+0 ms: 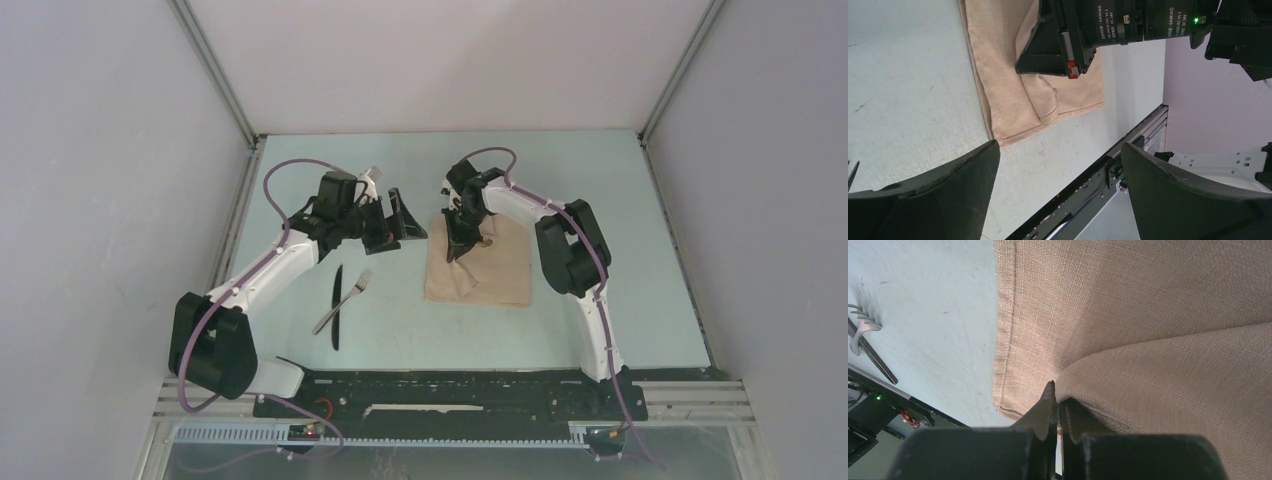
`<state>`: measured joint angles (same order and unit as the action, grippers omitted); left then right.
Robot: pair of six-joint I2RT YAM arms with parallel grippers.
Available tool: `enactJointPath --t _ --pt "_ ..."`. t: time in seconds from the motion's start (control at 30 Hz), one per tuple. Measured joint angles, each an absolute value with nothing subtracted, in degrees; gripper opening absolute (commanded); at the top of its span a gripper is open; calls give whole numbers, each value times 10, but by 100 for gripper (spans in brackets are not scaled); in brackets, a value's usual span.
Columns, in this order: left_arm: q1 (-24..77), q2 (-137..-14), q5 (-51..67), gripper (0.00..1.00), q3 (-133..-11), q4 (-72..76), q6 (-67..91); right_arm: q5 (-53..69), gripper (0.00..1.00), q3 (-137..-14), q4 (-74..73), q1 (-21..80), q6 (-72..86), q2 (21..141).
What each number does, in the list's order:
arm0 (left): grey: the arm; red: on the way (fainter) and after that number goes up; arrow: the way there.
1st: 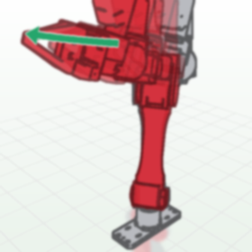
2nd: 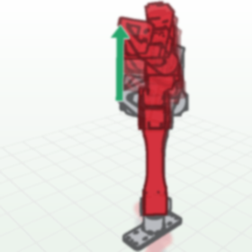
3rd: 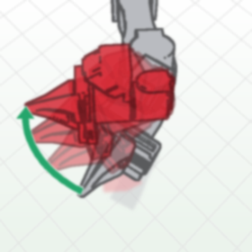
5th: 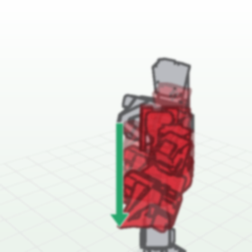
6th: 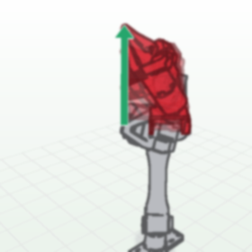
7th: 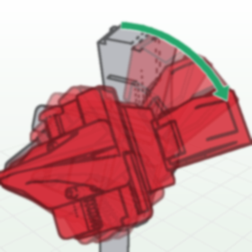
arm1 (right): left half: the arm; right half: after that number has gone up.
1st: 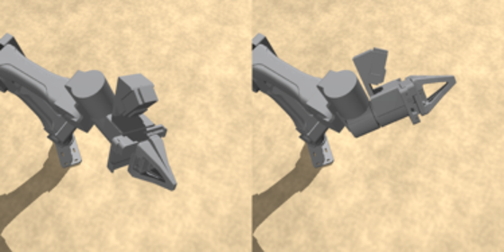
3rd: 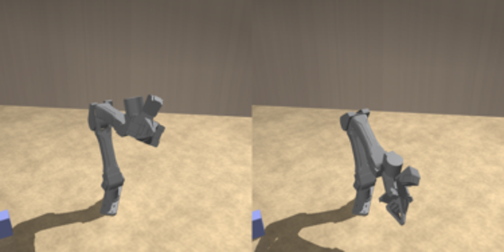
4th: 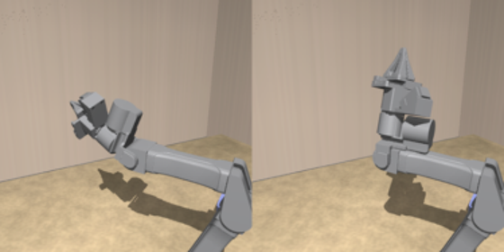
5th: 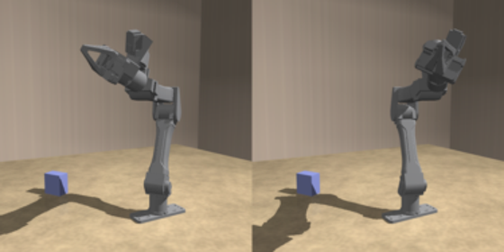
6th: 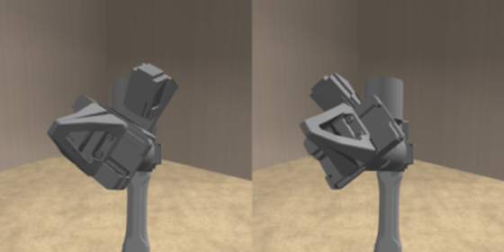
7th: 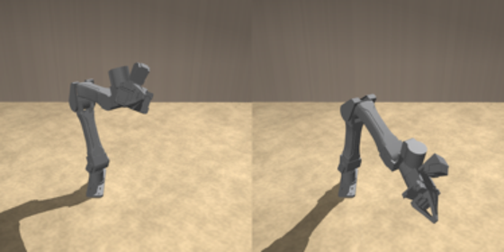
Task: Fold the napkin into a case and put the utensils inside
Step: Fold the rectangle-folded napkin at the center of the board.
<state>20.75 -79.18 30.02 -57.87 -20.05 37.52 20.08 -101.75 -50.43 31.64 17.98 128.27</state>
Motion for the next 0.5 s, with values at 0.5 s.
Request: enactJointPath --t 0.5 --pt "208 -792 301 98 -579 -198 375 205 5 -1037 -505 319 184 1299"
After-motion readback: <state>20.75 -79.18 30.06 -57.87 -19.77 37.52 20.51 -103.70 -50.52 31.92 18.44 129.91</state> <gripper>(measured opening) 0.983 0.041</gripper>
